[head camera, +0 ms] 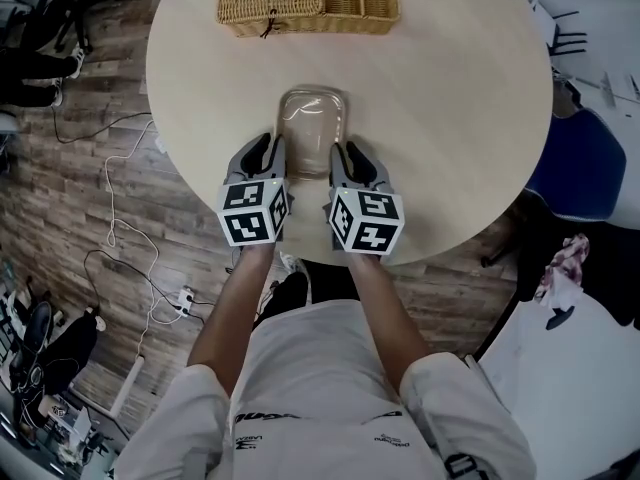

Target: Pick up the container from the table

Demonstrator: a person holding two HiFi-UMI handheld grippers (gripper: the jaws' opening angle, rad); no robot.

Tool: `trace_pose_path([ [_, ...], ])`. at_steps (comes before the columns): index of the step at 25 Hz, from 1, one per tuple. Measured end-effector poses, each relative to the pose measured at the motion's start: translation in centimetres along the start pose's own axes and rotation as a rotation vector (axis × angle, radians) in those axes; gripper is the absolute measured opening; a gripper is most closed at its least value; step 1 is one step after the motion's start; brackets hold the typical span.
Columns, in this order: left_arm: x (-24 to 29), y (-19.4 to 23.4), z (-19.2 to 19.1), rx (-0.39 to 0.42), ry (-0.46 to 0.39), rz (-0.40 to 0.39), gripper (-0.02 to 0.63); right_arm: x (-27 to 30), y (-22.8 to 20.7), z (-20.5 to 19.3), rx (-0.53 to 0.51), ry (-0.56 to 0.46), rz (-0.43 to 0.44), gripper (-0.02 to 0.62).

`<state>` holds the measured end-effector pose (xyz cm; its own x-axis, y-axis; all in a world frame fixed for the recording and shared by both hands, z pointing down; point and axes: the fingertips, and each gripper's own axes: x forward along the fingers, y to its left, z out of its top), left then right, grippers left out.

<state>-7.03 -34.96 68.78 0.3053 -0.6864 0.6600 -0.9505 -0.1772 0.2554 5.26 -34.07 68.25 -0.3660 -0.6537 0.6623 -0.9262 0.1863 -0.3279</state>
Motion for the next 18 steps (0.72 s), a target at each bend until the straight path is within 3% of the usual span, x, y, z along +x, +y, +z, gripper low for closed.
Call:
trace_pose_path([
  [6, 0.39, 0.21, -0.34, -0.057, 0.001, -0.026, 0.069, 0.5, -0.03, -0.32, 0.059, 0.004, 0.029, 0.104],
  [12, 0.4, 0.05, -0.43, -0.133, -0.008, -0.064, 0.049, 0.65, -0.1, -0.44, 0.191, 0.008, 0.096, 0.089],
  [18, 0.39, 0.03, -0.12, -0.173, -0.007, -0.1, 0.035, 0.84, -0.03, -0.49, 0.21, 0.024, 0.11, 0.077],
])
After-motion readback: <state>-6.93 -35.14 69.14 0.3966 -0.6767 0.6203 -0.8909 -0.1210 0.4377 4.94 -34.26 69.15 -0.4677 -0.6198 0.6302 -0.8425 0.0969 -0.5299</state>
